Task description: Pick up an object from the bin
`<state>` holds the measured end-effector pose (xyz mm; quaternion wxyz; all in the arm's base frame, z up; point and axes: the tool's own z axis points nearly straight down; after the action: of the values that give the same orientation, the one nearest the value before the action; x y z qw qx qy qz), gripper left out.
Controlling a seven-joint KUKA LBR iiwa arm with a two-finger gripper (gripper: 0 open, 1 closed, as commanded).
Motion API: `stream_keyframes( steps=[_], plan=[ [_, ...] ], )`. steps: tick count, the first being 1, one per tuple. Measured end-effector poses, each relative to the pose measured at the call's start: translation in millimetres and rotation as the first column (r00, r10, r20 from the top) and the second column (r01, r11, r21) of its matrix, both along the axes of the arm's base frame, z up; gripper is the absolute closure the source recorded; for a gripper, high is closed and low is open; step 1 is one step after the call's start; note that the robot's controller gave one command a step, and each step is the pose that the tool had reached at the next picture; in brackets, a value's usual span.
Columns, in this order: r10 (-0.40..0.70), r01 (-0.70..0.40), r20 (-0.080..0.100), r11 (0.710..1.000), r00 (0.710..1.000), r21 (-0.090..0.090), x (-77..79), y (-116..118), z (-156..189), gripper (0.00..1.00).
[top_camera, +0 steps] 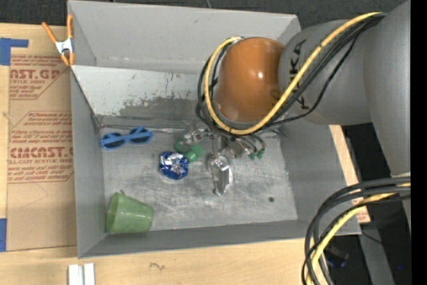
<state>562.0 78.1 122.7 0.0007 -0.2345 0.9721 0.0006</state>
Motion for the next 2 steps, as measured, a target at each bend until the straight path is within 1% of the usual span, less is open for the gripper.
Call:
stream_keyframes(
  steps=[1,2],
  plan=[
    [0.088,-0.088,0.005,0.996,0.996,0.003,18.9,52.9,-53.4,0.00],
    [0.085,-0.085,0.012,0.996,0.996,0.004,21.2,51.8,-48.6,1.00]
  ],
)
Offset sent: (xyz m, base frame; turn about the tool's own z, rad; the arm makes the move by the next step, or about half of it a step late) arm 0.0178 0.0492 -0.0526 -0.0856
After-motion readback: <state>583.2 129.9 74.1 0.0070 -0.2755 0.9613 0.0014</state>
